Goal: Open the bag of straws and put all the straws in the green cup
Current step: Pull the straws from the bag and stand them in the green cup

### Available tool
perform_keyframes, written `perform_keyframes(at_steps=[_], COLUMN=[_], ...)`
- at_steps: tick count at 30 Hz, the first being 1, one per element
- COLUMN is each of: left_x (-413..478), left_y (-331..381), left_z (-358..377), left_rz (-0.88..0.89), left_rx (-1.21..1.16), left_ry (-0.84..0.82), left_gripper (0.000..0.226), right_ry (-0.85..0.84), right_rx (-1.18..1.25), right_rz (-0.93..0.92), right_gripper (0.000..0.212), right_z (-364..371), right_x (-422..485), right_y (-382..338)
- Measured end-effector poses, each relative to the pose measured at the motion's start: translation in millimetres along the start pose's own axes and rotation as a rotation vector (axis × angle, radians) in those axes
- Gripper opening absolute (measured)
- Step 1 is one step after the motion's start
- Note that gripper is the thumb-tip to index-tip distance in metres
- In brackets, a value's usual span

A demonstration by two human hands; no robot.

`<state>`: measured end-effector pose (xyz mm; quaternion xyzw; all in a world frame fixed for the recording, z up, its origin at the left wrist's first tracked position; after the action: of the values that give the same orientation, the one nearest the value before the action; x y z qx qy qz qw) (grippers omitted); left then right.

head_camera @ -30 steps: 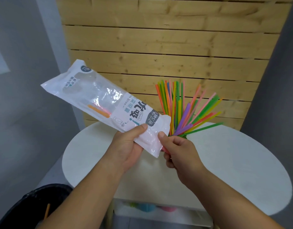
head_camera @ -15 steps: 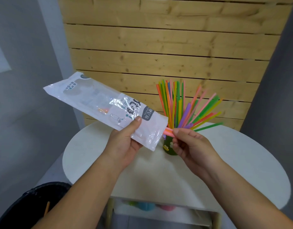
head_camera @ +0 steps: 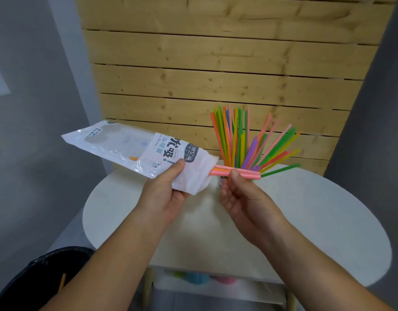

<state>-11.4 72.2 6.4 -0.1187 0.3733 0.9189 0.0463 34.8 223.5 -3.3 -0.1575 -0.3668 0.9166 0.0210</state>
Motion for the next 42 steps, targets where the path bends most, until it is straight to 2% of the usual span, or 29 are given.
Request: perform_keyframes(at_steps=[4,8,11,16,20,24,29,36,42], left_x=[-3,-6,-7,-6,-3,6,16,13,8], left_y=[-5,-12,-14,-21,-24,-13,1,-2,-8], left_z=[2,3,2,0,-3,-19,-44,-42,-33], left_rz=[-0.029,-0.053,-0.066,-0.095,-0.11,-0.081,-0.016,-0.014,-0.03], left_rx=[-0.006,-0.007,-0.015,-0.002,-0.015,-0.098,-0.149,-0.109,-0.08], left_ry=[-0.018,-0.015,-0.017,-0.031,-0.006,0.09,0.202,0.2,0.162], left_gripper=[0.028,0.025,0.03,0.039,0.042,0.037,0.013,0.016,0.021], right_ry=[0.08,0.142,0.146,0.213,0.279,0.321,0.382,0.382,0.306], right_rx=[-0.309,-0.244,-0.21,-0.298,-0.304,-0.365,-0.489,-0.793,-1.004], right_rz=[-0.135,-0.269,-0.287,-0.35,-0.439,-0.58,-0.839,-1.181,-1.361], right_gripper=[0.018,0.019,0.019,0.029,0.026,0.022,0.016,0.01,0.01], right_z=[-4,4,9,-4,-14,-22,-32,-30,-11], right_x=[1,-2,-3,0,-9,-26,-54,-82,-84], right_y=[1,-10,-14,-22,-40,-72,-118,-149,-144])
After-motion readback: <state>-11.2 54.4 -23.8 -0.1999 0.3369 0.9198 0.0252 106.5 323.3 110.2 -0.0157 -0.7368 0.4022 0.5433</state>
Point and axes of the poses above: each hand's wrist, its own x-axis towards the middle knuckle, its own z-axis out of the palm, y = z × x, the point moved 10 cm from there along x, towards the middle knuckle, and after that the axes turned 9 degrees about y, right-handed, at the moved point
